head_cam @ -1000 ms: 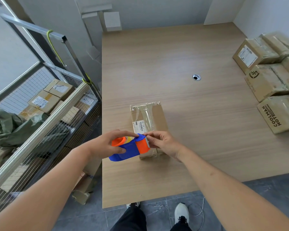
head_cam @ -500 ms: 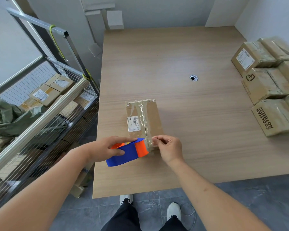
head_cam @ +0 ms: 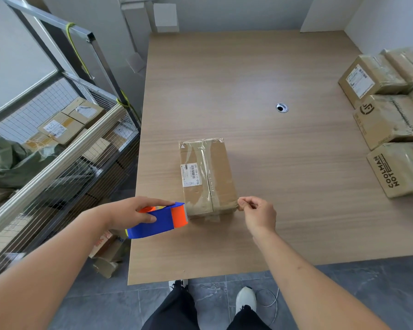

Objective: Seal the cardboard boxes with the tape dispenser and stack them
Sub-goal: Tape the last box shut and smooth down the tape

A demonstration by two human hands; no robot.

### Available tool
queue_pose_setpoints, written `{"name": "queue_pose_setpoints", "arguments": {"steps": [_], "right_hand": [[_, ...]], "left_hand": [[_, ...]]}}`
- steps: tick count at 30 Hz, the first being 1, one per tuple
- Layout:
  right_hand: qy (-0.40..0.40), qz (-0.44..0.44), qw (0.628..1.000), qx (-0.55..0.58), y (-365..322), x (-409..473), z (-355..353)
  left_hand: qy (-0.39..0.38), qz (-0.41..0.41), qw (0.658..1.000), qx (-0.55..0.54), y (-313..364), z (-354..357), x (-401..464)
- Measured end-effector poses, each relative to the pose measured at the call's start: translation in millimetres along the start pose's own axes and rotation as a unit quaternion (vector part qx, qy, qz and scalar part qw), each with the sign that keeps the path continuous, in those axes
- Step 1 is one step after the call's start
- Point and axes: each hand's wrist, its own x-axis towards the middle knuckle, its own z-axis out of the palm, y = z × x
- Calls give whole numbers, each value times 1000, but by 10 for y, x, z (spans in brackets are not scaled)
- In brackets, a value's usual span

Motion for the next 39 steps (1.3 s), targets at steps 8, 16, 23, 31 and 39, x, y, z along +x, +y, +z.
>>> {"name": "queue_pose_setpoints", "arguments": {"steps": [8, 16, 23, 31, 39], "right_hand": [[-115, -94, 961, -234, 71, 122, -48], [-73, -353, 865, -350, -227, -130, 362], [-159, -325, 832, -421, -111, 30, 456], [-188, -301, 831, -428, -178, 22, 434], [-191, -294, 826, -441, -217, 3, 425]], "left_hand": [[-5, -10, 1000, -12, -41, -14, 186], [-7, 33, 998, -48, 127, 154, 339], [-20, 49, 993, -103, -58, 265, 226], [-29, 20, 997, -63, -175, 176, 126], [35, -6, 999, 29, -94, 452, 277]]}}
